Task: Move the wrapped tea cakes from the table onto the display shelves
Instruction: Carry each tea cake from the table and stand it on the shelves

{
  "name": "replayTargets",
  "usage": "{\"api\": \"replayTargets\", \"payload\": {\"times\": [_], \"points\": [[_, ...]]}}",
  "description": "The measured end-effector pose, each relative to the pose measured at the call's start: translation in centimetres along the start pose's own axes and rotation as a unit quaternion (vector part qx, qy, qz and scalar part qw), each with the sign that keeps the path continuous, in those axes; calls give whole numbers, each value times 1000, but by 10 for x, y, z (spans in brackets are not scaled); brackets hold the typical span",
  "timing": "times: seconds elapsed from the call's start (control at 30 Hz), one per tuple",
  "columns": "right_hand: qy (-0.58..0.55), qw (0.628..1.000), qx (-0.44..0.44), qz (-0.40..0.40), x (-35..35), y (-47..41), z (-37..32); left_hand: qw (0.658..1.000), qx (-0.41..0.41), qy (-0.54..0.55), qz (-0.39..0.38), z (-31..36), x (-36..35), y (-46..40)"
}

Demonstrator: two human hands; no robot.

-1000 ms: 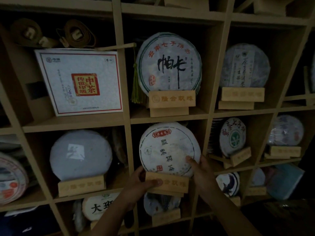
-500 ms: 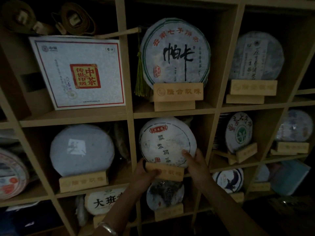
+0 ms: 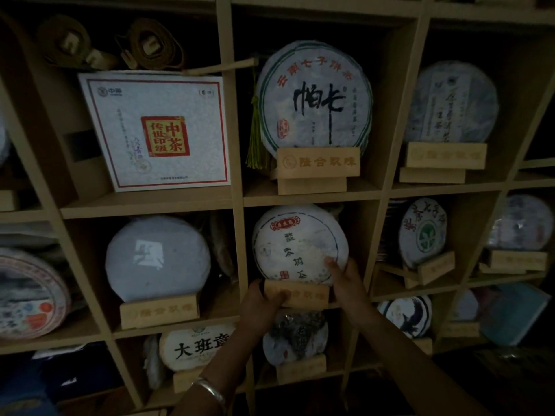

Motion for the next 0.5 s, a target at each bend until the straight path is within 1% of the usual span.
{"api": "replayTargets", "payload": {"times": [0.2, 0.5], "points": [[48, 999, 20, -5, 2, -1, -9, 996, -4, -86, 9, 5, 3, 0], [72, 997, 30, -11, 6, -1, -17, 991, 0, -130, 19, 8, 7, 3]]}}
Point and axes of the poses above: each hand's wrist, its own y-axis away from the middle knuckle, its own x-axis out of the back of the hand, z = x × y, the point moved 5 cm from there along -y, towards the middle knuckle, and after that the axes turned 12 degrees about x, right-handed, at the moved point
